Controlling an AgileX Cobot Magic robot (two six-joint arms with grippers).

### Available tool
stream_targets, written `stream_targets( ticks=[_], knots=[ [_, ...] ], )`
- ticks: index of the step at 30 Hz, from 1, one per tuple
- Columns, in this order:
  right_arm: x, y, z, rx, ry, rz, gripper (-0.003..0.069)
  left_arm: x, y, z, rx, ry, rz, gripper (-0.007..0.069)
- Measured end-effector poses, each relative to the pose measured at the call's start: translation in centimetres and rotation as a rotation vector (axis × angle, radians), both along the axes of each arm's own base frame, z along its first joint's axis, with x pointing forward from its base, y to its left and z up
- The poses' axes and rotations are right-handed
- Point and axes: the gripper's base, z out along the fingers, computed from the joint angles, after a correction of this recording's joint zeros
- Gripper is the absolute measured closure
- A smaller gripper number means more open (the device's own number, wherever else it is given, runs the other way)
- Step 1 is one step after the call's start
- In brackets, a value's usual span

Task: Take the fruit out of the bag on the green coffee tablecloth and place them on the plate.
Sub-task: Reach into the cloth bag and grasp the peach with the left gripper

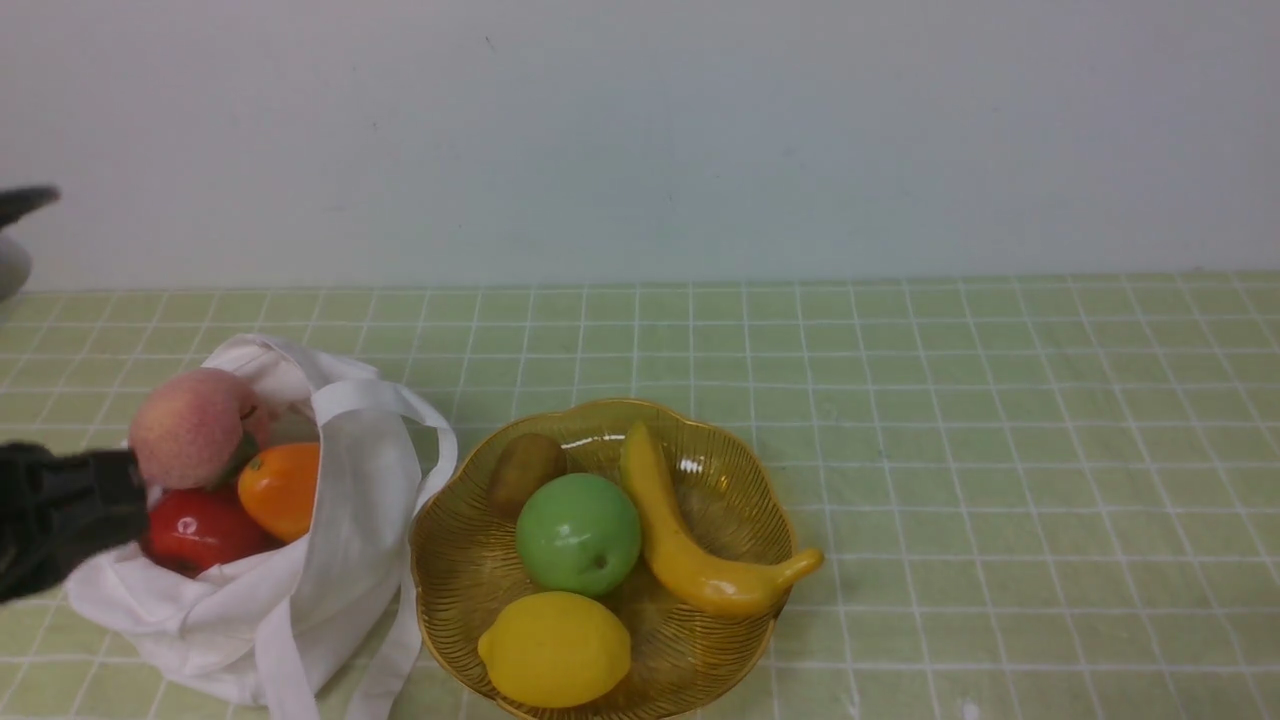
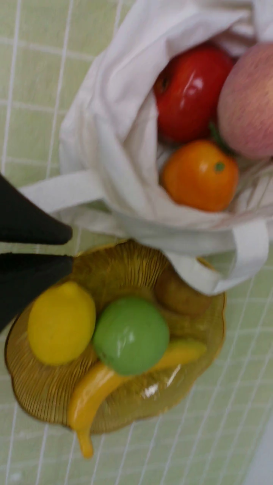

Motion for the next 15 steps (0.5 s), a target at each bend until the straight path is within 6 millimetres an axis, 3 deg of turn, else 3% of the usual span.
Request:
stream_targets(
  ticks=[1,7,9,11,15],
  knots=[
    [0.0,0.0,0.0,0.000,0.000,0.000,0.0673,1.7,0.5,1.1,0.054,0.009,0.003,0.0538],
    [0.0,0.0,0.0,0.000,0.000,0.000,0.0673,5.2,1.1,2.0,0.109,0.021,0.012,0.0354],
    [0.0,0.0,0.0,0.000,0.000,0.000,0.0673,6.2,1.2,1.5,0.123,0.029,0.006,0.0287],
    [0.0,0.0,0.0,0.000,0.000,0.000,0.0673,7.8,1.4,0.2,0.155,0.063,-0.015,0.0152],
    [0.0,0.0,0.0,0.000,0.000,0.000,0.0673,10.8,2.1,-2.1,0.243,0.102,-0.042,-0.0027]
  ],
)
